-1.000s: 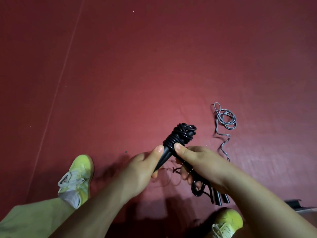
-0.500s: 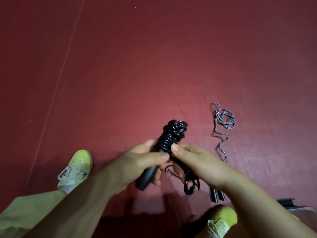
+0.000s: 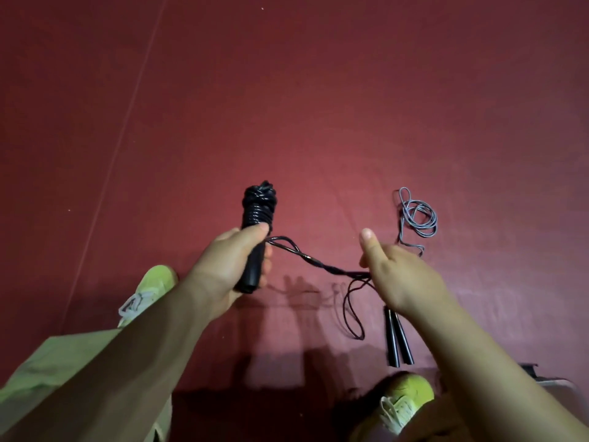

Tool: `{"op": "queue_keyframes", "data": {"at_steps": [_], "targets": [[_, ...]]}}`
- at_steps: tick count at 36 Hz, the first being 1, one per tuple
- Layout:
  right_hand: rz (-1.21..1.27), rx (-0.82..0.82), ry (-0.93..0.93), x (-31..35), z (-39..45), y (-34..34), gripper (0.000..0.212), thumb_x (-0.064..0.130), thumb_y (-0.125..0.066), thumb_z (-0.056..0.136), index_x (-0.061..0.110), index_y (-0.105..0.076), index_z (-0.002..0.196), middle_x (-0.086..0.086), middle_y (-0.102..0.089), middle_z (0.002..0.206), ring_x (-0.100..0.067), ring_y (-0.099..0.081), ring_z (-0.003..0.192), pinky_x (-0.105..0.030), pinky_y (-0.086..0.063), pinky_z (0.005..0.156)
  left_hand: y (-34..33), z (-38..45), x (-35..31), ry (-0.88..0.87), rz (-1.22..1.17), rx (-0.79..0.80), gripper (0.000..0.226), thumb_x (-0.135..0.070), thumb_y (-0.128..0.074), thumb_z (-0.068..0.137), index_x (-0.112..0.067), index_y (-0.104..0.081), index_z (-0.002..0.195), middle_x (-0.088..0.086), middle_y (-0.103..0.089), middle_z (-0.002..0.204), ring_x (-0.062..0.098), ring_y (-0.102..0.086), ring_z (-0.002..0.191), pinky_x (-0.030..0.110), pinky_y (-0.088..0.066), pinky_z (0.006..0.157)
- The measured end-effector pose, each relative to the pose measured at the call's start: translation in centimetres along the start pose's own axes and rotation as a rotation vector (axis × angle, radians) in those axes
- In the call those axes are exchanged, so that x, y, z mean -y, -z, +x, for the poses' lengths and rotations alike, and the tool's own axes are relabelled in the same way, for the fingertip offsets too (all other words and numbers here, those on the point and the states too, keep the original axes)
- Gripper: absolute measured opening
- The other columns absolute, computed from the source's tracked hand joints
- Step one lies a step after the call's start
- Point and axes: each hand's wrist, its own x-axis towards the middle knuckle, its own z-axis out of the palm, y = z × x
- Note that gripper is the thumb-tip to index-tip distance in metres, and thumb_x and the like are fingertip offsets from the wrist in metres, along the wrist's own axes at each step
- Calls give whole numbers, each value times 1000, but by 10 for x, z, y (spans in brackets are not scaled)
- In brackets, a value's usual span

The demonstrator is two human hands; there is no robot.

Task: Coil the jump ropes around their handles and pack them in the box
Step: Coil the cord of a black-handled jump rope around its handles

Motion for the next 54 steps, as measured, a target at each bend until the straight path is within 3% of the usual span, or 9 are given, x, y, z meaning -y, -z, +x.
{"op": "queue_keyframes", "data": {"at_steps": [8,12,19,23,28,33,42,47,54], "targets": [[502,170,218,10,-6,-6,79,65,-20,81,17,-56,133,5,-55,136,-6,-45,128,-21,-29,108,-14,-17,13,68,55,281,12,-17,-57,89,-7,-50,89,6,-55,70,15,-48,50,25,-40,43],[681,261,327,13,-9,-14,60,70,-23,87,36,-61,119,24,-59,124,17,-45,119,4,-28,90,-18,-23,13,93,-45,459,30,-25,-57,77,-2,-51,96,7,-56,73,16,-47,52,26,-41,43],[766,305,436,15,-10,-12,49,47,-22,96,29,-68,94,26,-69,90,10,-59,95,-6,-37,86,-14,-21,7,185,-247,749,33,-31,-76,69,-11,-70,95,6,-56,78,12,-49,55,24,-44,47],[824,451,345,19,-9,-17,57,62,-36,89,14,-63,73,1,-60,60,-18,-58,63,-48,-48,79,-15,-20,1,174,-226,574,36,-29,-55,78,-2,-52,103,8,-53,72,13,-47,50,23,-41,42],[748,516,151,21,-10,-16,83,65,-34,91,-16,-52,92,0,-31,51,-13,-25,40,-22,-25,41,-12,-16,6,45,127,365,31,-31,-57,76,-7,-53,94,5,-57,72,14,-50,53,24,-42,44],[556,537,144,22,-13,-19,81,77,-25,80,6,-60,95,8,-37,56,-5,-28,40,-22,-24,43,-10,-9,19,-50,590,297,8,-26,-57,92,-28,-55,99,-21,-62,59,7,-52,60,26,-43,61],[460,451,126,20,-10,-24,50,59,-31,95,23,-54,70,15,-42,39,3,-37,33,-13,-25,42,-14,-6,34,-199,990,348,86,-41,-63,84,-25,-14,152,-8,-27,155,2,-24,141,27,-21,116],[626,365,63,20,-8,-25,49,60,-43,89,20,-47,61,13,-36,39,0,-30,34,-25,-21,50,-13,-9,22,-48,793,325,109,-55,-73,57,-32,-20,149,-6,-43,143,7,-45,128,31,-35,109],[936,419,75,15,0,-21,44,58,-42,69,15,-41,70,2,-38,53,-15,-27,49,-32,-21,52,-14,-24,8,483,40,613,69,-67,-46,78,-4,-66,101,15,-69,81,22,-64,61,27,-51,51]]}}
